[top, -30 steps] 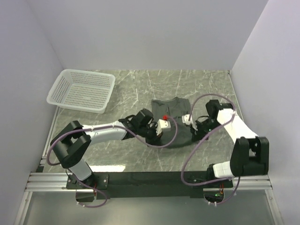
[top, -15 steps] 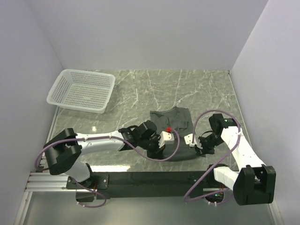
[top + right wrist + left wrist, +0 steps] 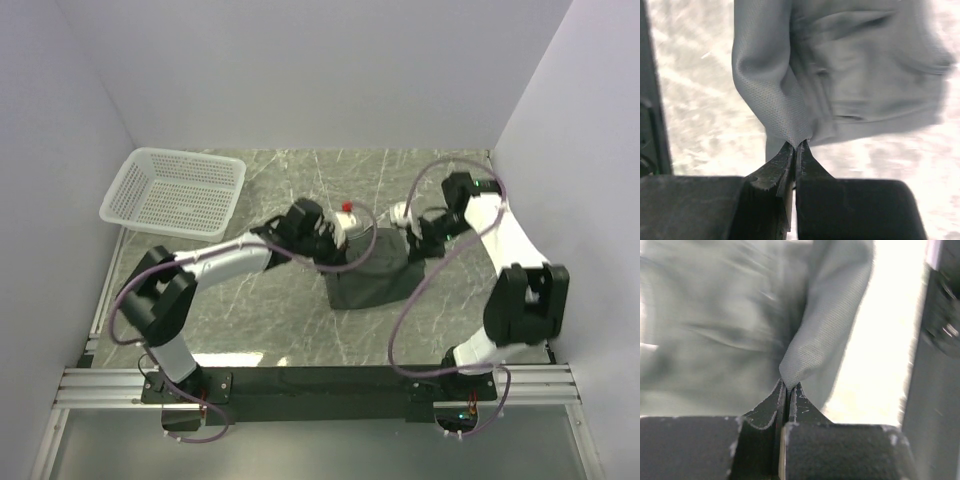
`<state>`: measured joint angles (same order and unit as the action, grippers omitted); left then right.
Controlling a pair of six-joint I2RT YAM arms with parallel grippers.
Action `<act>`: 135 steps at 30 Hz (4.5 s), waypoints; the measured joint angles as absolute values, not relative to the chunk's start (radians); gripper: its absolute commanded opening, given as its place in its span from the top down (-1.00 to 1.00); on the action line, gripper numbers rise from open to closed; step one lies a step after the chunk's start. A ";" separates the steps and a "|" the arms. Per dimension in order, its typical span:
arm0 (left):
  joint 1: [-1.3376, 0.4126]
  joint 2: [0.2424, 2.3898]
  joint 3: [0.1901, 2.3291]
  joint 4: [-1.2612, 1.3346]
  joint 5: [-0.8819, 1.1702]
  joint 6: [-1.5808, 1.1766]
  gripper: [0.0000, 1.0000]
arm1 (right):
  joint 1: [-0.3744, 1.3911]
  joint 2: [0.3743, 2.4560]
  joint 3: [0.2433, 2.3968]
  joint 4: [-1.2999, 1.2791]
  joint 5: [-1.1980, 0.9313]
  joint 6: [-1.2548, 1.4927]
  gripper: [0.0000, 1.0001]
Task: Fold and stack the t-shirts
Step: Fold the tshirt, then neatly place the folded tshirt to the corner
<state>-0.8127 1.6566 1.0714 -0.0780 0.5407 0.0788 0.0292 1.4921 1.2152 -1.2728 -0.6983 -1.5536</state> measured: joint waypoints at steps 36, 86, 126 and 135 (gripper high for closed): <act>-0.506 2.067 1.359 0.040 0.477 0.031 0.99 | 0.105 2.151 1.766 -0.848 -0.593 -0.755 1.00; -0.516 2.107 1.410 0.133 0.514 -0.534 0.99 | 0.055 2.062 1.506 -0.935 -0.859 -0.561 0.97; -0.460 1.769 1.265 0.172 0.460 -0.465 0.24 | -0.063 2.141 1.791 -1.147 -1.040 -0.620 0.82; -0.562 1.903 1.215 0.228 0.579 -0.545 0.26 | -0.046 2.325 1.897 -0.973 -1.006 -0.311 0.88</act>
